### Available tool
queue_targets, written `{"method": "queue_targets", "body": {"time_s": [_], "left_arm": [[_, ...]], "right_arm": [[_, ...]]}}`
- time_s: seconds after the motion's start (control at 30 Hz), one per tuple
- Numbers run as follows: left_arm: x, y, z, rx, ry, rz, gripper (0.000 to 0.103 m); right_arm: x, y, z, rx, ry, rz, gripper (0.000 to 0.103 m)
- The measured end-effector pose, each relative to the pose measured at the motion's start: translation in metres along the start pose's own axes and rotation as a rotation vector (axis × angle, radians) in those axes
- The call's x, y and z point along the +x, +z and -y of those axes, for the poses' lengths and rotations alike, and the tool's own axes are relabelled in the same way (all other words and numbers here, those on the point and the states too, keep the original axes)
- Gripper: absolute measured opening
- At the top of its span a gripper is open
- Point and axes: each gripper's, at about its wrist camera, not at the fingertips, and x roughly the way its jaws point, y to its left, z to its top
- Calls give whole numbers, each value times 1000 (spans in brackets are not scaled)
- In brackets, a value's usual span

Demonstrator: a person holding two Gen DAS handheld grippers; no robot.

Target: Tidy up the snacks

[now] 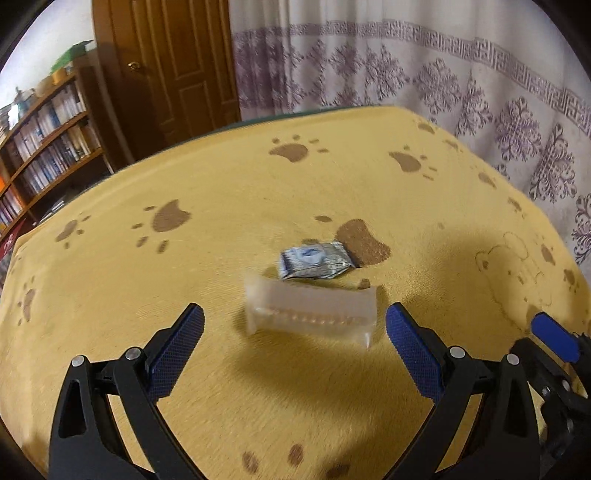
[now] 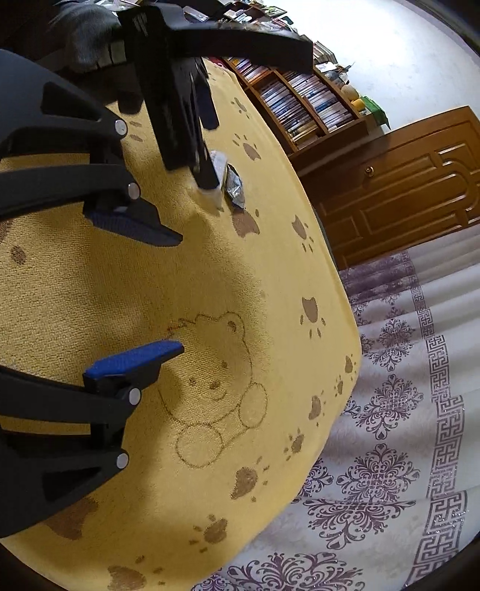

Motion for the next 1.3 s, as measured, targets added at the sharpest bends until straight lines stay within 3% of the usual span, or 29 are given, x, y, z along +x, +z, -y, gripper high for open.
{"method": "queue_targets", "body": {"time_s": [0.23,0.3,0.4,0.63,1.03,1.3], "left_arm": [[21,6,1,-13,-34,-40,100],[21,6,2,-7,-38,-33,95],[17,5,8,23,-57,-7,80],[7,-1,10,33,-62,23,74],[-72,-49,-3,0,-16,95,74],[-132,-92,-33,-59,-1,159,74]], "right_arm": [[6,2,1,1,10,-8,54],[9,3,2,1,12,-9,53],[9,2,2,1,13,-10,53],[11,2,2,1,13,-10,54],[9,2,1,-15,30,-7,53],[11,0,-9,-57,53,-30,54]]}}
